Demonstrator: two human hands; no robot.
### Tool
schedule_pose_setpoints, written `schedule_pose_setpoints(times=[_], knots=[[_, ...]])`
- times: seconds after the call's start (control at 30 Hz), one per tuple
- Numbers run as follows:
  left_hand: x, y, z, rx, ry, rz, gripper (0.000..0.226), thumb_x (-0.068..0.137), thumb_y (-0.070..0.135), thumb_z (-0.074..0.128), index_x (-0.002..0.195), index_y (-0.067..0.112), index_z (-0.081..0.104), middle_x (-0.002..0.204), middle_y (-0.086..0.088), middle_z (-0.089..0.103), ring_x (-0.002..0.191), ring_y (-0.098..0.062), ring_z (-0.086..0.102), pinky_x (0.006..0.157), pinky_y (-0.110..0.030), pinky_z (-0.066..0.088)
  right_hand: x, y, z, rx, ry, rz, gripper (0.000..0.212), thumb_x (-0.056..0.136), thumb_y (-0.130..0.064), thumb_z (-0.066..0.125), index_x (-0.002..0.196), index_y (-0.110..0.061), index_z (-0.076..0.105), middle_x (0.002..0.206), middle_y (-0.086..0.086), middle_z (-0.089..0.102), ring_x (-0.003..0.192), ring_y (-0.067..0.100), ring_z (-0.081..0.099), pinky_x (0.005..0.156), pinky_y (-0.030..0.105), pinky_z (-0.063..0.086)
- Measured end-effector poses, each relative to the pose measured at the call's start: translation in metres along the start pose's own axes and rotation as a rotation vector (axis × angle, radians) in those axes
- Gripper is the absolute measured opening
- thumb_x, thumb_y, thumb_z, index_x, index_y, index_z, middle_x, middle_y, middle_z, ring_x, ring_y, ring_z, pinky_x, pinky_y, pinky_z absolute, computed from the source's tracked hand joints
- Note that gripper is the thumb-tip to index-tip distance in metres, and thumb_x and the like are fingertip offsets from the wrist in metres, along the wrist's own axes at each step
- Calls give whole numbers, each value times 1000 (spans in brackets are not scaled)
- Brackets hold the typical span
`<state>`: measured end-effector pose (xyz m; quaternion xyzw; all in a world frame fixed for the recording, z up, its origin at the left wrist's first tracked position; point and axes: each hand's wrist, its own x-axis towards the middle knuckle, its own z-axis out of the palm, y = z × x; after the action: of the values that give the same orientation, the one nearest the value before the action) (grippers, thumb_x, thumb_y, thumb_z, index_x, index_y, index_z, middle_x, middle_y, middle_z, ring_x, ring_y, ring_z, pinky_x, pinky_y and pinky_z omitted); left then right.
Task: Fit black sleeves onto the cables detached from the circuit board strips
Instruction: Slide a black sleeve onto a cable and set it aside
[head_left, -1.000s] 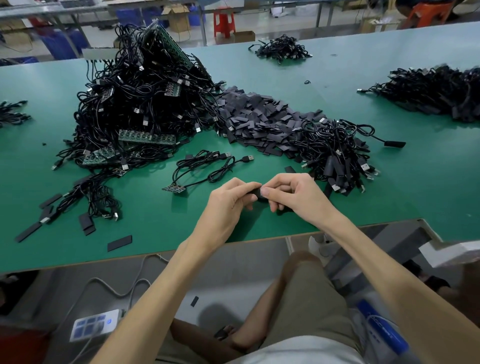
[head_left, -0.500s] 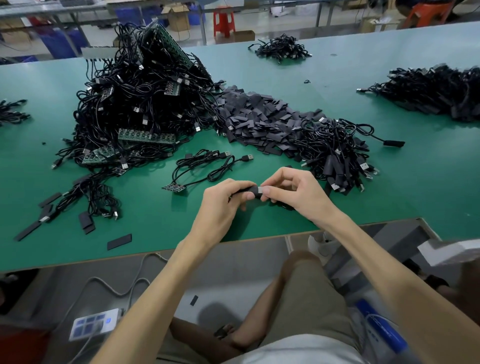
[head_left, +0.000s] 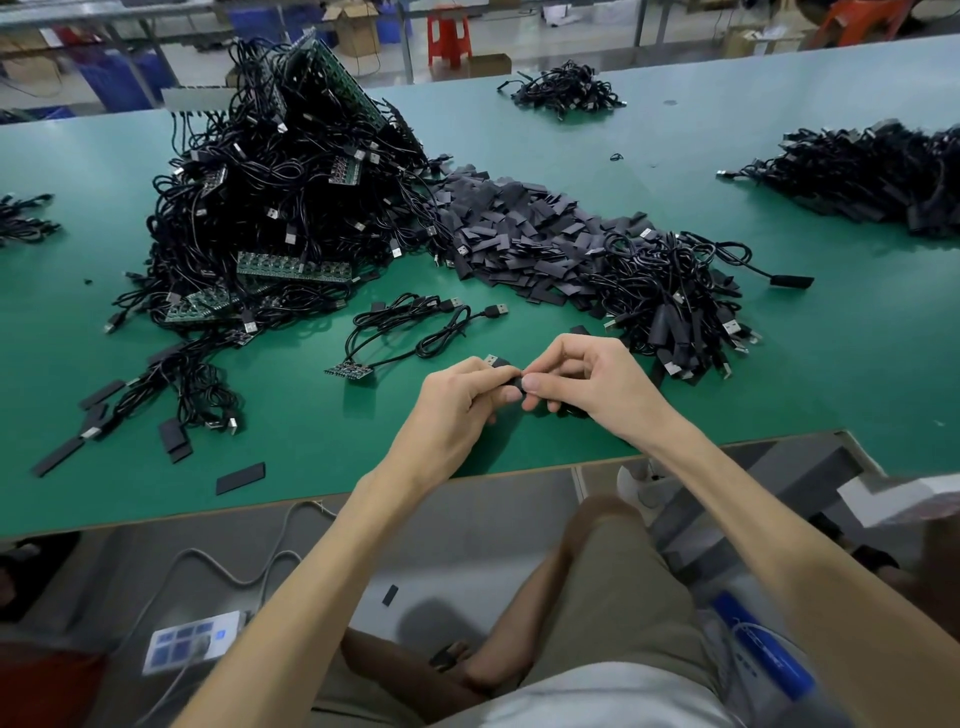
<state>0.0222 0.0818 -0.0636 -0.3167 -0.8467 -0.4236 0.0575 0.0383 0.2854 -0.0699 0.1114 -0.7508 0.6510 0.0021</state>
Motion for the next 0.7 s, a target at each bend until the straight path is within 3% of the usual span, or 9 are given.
schedule_pose_setpoints(times=[0.13,0.4,0.5,0.57,0.7], knots=[[0,0,1,-2,-10,1,16,97,9,66,109,8,77,84,-3,63,64,-15,56,66,-10,41,0,-2,1,4,5,-1,10,89,-9,77,90,-3,68,78,13,77,72,21,74,63,23,55],[1,-6,-1,-178,-47,-108,15,95,12,69,107,17,78,77,18,69,57,-7,59,67,-15,46,-1,-1,2,-2,-13,-7,12,89,-12,77,90,-7,66,79,9,78,71,19,74,63,23,55],[1,-9,-2,-329,28,-212,12,92,13,73,103,16,77,81,8,74,60,-10,65,65,-17,48,-1,0,1,-3,0,-16,10,89,-14,78,94,-11,70,83,9,78,74,18,73,71,24,56],[0,-11,-3,-362,68,-224,10,90,15,75,100,15,77,72,8,72,57,-9,62,60,-13,44,0,2,-1,-8,-1,-28,7,90,-13,77,95,-13,73,84,9,78,75,18,71,74,24,56],[-1,-11,-2,-417,49,-227,10,88,13,77,98,14,78,65,8,70,53,-7,57,56,-11,41,-1,1,-1,14,-6,-36,7,88,-10,79,89,-16,76,82,9,78,72,16,70,73,23,57]])
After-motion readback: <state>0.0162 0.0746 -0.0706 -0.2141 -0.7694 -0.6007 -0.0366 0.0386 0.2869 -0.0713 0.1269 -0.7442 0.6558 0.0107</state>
